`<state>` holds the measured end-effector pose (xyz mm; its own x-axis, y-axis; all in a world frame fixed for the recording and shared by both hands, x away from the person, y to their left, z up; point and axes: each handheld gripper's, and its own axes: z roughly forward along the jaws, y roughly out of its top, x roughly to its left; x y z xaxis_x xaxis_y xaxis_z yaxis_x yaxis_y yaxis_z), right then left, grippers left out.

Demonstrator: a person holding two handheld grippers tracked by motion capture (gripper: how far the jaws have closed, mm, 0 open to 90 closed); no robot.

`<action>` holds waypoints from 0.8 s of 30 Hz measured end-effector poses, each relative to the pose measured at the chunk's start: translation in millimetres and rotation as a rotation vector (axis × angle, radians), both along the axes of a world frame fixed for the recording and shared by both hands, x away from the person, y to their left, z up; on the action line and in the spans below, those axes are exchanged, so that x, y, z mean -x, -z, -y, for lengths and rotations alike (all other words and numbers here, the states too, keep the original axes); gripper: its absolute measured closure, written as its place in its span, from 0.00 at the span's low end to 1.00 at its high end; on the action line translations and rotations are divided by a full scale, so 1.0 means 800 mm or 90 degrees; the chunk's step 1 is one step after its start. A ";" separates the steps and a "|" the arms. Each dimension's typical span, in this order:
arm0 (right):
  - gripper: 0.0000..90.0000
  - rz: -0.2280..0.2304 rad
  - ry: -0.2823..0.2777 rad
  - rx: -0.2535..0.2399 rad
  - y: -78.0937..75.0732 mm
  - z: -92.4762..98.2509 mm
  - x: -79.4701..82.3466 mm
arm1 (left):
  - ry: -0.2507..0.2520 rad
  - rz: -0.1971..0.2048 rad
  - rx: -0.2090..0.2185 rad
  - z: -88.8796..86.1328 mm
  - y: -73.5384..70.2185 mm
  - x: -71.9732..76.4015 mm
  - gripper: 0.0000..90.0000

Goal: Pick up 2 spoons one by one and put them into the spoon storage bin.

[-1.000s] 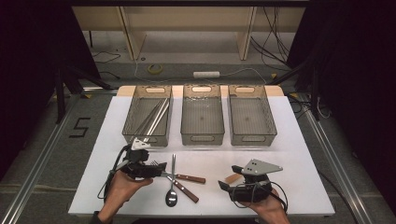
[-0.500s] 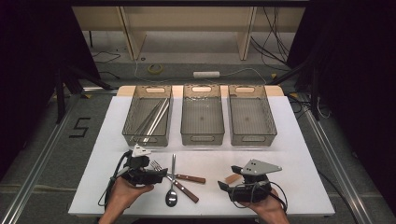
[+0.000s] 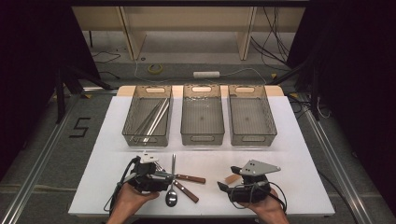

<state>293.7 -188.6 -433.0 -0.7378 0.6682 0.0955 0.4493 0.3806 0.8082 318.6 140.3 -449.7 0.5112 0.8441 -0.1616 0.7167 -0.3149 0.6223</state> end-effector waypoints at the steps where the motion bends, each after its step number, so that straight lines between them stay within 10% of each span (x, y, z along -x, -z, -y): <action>1: 0.32 0.001 0.000 0.001 0.000 0.000 0.000 | 0.001 -0.001 0.000 0.002 0.001 0.001 0.31; 24: 0.32 0.010 -0.007 0.016 -0.001 -0.006 0.004 | 0.035 -0.067 -0.008 0.022 0.029 -0.002 0.61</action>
<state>290.7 -183.7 -432.1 -0.7467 0.6617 0.0680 0.4327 0.4056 0.8052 320.3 122.8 -472.6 0.5374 0.8176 -0.2067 0.7592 -0.3624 0.5406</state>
